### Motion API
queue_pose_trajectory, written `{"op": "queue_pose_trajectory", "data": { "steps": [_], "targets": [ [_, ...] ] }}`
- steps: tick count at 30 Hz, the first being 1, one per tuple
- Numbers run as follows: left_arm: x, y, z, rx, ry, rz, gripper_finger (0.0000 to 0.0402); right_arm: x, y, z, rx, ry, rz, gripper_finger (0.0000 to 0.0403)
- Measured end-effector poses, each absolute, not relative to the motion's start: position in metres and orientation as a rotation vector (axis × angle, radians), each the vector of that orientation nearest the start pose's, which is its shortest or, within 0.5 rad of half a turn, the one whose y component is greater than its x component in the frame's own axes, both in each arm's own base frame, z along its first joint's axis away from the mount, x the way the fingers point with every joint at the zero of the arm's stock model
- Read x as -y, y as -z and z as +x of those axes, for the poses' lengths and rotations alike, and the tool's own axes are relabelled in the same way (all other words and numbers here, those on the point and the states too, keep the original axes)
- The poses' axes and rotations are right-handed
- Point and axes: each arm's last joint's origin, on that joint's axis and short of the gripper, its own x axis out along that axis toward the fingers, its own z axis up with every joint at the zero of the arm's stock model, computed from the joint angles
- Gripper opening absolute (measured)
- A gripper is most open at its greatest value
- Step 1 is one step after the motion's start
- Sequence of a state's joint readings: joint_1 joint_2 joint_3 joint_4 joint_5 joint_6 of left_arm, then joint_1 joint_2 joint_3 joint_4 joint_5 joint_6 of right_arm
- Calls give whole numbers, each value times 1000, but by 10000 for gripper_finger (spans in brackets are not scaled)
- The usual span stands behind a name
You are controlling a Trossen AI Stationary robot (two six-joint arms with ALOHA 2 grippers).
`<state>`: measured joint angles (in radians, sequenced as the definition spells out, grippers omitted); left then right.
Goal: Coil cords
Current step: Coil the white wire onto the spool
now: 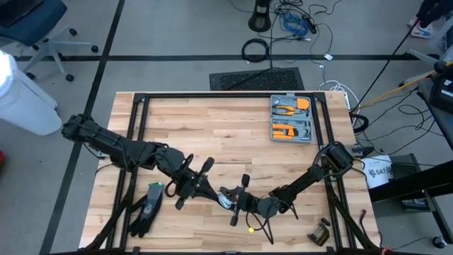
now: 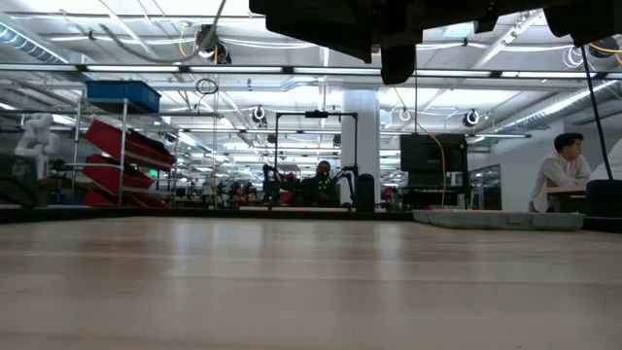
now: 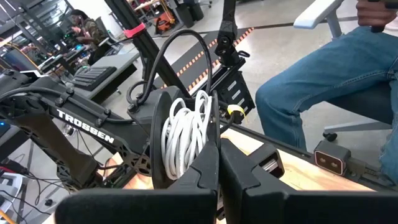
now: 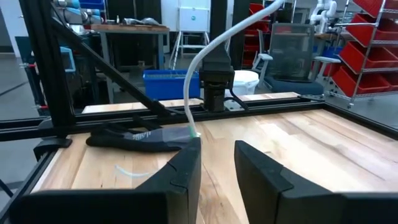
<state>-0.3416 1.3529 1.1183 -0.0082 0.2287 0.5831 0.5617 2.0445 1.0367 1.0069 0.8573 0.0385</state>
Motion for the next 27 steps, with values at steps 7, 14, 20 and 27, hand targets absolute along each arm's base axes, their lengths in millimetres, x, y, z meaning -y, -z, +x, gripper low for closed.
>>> {"op": "queue_pose_trajectory", "data": {
  "steps": [7,14,20,27],
  "targets": [
    [109,-340,288,-73,623,578,0,-196,-163,360,5,286,38,84],
    [109,-339,288,-74,623,578,0,-193,-164,362,9,281,28,86],
    [109,-339,288,-73,623,579,0,-191,-165,363,15,274,31,40],
    [109,-339,288,-73,623,579,0,-191,-165,363,18,272,41,3]
  ]
}}
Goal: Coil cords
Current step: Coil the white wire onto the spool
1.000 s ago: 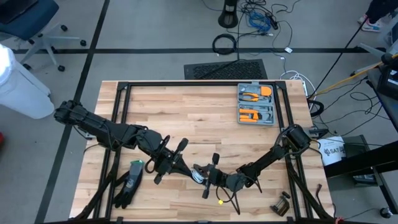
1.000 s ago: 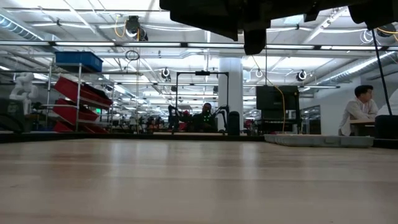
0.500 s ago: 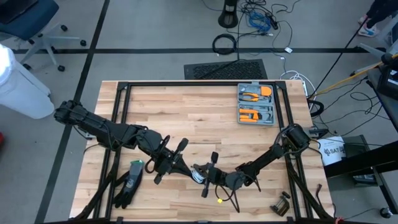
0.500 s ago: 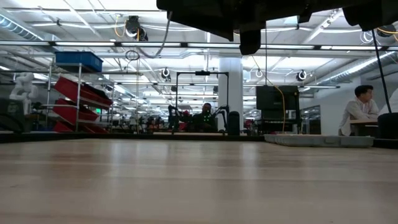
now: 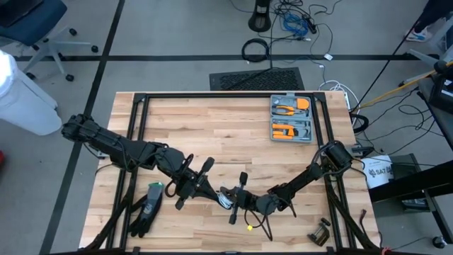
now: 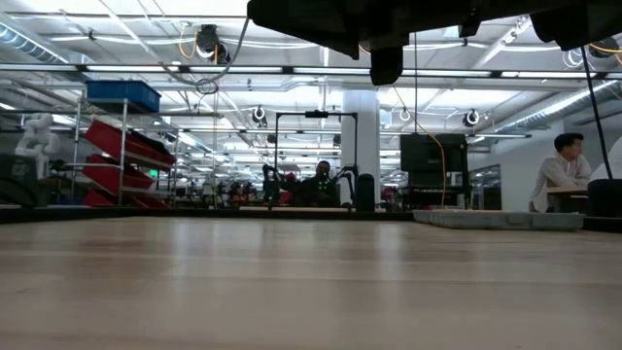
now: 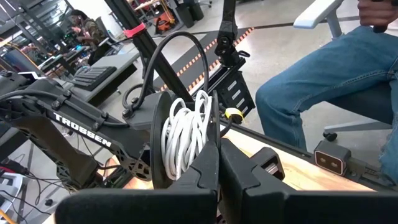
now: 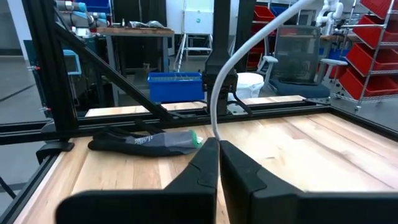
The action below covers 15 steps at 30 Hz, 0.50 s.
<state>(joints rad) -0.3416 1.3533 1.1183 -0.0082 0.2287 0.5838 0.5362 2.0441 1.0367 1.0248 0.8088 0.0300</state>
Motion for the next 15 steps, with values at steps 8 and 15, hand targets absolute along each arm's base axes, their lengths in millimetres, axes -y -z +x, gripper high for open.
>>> {"op": "queue_pose_trajectory", "data": {
  "steps": [8,15],
  "targets": [
    [109,-339,288,-74,623,578,0,-192,-165,362,16,269,48,44],
    [109,-339,288,-74,623,578,0,-192,-164,362,16,272,48,91]
  ]
}}
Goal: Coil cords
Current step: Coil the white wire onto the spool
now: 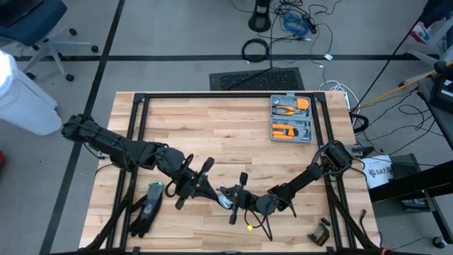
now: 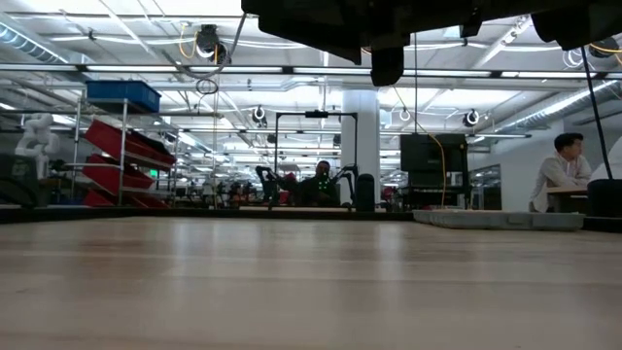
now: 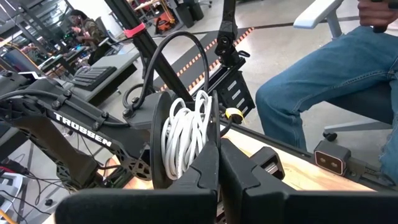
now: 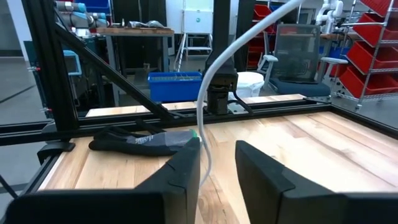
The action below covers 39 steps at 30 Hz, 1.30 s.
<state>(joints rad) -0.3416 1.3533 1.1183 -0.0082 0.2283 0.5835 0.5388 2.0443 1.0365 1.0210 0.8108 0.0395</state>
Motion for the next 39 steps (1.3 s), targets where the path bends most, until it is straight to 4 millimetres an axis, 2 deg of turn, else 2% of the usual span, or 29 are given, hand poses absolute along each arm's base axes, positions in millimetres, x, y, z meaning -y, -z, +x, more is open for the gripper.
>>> {"op": "queue_pose_trajectory", "data": {
  "steps": [3,9,12,21,25,28,33,39],
  "targets": [
    [109,-339,288,-74,623,579,0,-192,-164,362,15,271,47,83],
    [109,-339,288,-74,623,579,0,-192,-164,363,12,249,26,16],
    [109,-339,288,-74,623,578,0,-193,-164,363,12,234,21,7],
    [109,-339,288,-74,623,578,0,-190,-165,365,17,229,31,93],
    [109,-339,288,-74,623,578,0,-188,-165,366,18,215,36,106],
    [109,-339,288,-74,623,578,0,-186,-165,367,20,213,54,82],
    [109,-339,288,-74,623,579,0,-187,-165,367,20,215,54,9],
    [109,-334,287,-140,640,578,0,-194,-164,362,-35,202,54,2]
  ]
}}
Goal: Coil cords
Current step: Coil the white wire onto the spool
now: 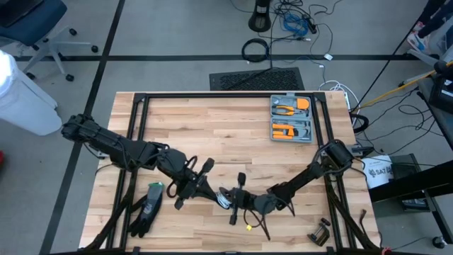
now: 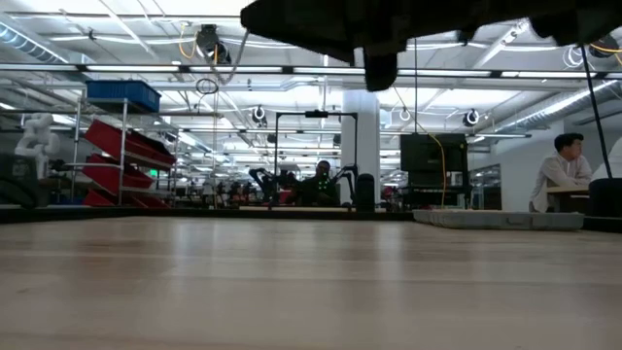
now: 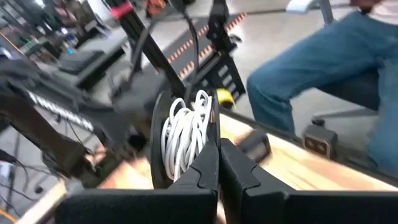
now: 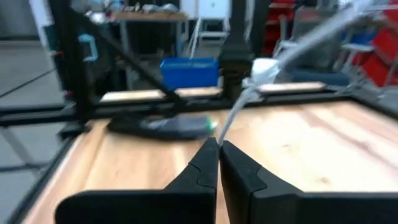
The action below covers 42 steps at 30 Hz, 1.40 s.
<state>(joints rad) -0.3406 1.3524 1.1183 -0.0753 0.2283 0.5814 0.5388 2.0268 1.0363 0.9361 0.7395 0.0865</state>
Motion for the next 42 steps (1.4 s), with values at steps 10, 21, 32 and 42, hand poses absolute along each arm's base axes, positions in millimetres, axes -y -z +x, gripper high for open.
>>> {"op": "queue_pose_trajectory", "data": {
  "steps": [10,21,32,42],
  "targets": [
    [99,-329,287,-226,613,498,0,-223,-193,324,-189,102,106,1],
    [85,-322,288,-354,566,387,0,-240,-229,288,-210,13,115,0],
    [86,-314,289,-427,630,269,0,-229,-269,275,-125,-11,12,0],
    [94,-294,305,-447,763,223,0,-209,-275,286,-116,40,-103,0]
  ]
}}
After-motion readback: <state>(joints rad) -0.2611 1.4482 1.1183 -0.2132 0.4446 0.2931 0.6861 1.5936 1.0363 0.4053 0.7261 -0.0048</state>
